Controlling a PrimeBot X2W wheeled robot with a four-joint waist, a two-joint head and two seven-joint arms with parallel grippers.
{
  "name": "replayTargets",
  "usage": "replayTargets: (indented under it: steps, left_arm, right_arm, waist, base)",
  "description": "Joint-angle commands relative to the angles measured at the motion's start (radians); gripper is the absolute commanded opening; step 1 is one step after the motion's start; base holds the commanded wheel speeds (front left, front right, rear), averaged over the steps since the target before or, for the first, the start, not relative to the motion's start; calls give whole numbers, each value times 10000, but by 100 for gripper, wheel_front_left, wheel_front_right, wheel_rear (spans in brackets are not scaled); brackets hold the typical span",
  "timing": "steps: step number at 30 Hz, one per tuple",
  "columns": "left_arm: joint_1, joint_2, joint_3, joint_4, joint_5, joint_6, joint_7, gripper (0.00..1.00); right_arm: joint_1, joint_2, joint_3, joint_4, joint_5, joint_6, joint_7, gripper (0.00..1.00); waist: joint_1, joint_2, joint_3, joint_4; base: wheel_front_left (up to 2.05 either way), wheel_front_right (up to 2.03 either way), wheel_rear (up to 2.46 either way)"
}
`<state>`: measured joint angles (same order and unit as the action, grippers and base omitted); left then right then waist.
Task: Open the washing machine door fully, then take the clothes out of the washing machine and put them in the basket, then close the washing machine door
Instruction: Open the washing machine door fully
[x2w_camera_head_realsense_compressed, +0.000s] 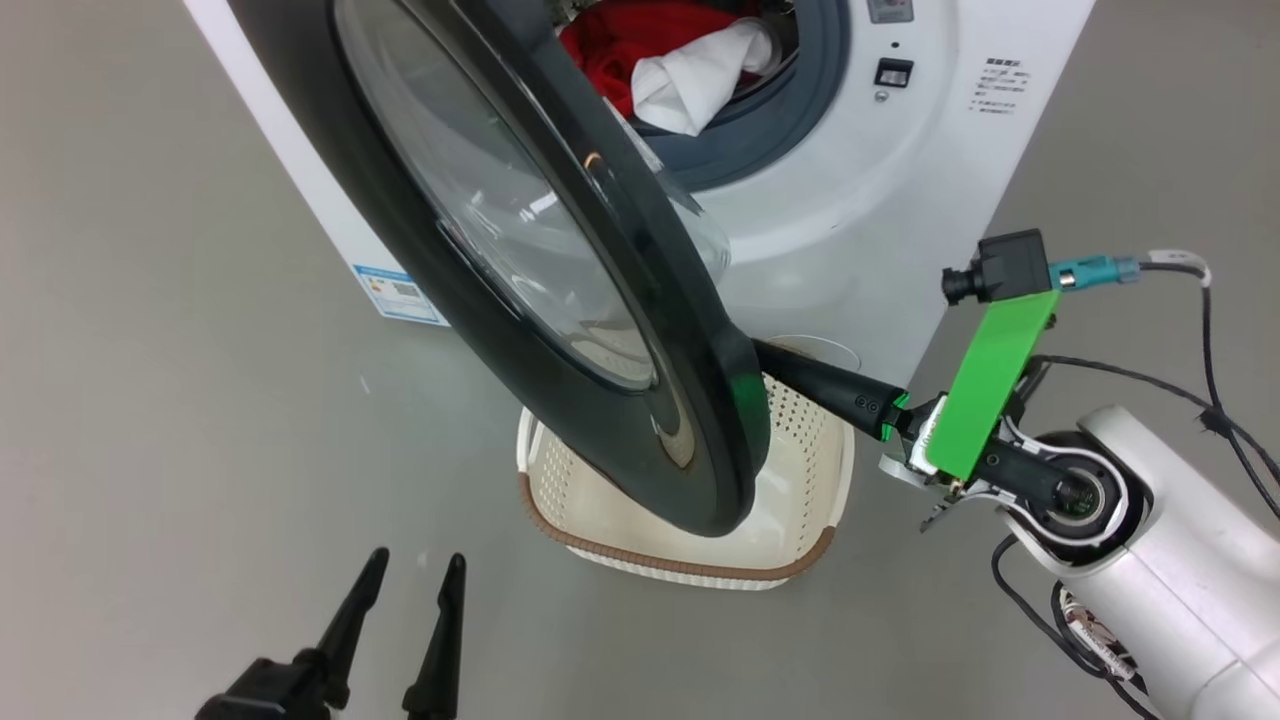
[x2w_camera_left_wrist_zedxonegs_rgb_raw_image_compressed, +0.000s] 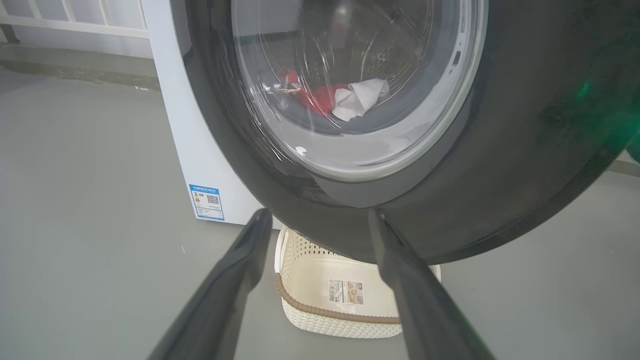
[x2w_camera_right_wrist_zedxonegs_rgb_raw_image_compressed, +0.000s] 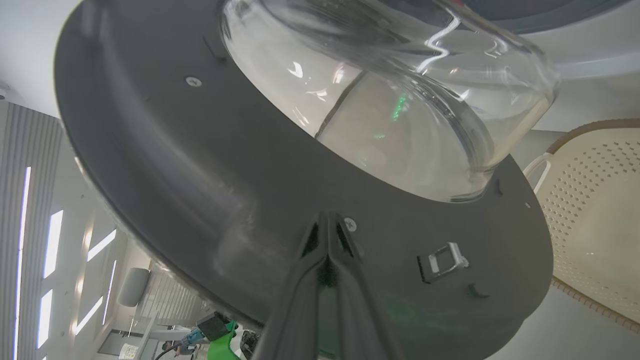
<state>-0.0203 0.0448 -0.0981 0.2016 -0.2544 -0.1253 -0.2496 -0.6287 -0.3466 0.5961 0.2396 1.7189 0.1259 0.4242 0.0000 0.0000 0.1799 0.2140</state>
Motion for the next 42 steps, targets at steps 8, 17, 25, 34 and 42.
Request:
replayTargets:
  steps: [8,17,25,34,42]
  left_arm:
    - [-237,56,202,-260,-165,-54,-122,100]
    - [-98,55,426,-223,-271,-54,-122,100]
    - [39,55,530,-134,-170,4,-122,100]
    - [89,55,466,-22,-241,172,-122,100]
    - [136,55,479,-28,-312,341,-122,100]
  right_arm:
    - [-22,300,46,13,204,48,767,0]
    - [563,697,118,-38,3,48,1105,0]
    - [985,1203,3,-19,-128,48,1204,0]
    - [1176,1735,-186,118,-366,48,1316,0]
    - [1203,2163,-278,271,-583,48,1408,0]
  waist:
    - [0,0,-120,391]
    - [0,0,-424,990]
    - [0,0,-691,1675]
    - [0,0,-834,2480]
    - [0,0,-917,2922]
  base:
    - [0,0,0]
    - [0,0,0]
    - [0,0,0]
    - [0,0,0]
    - [0,0,0]
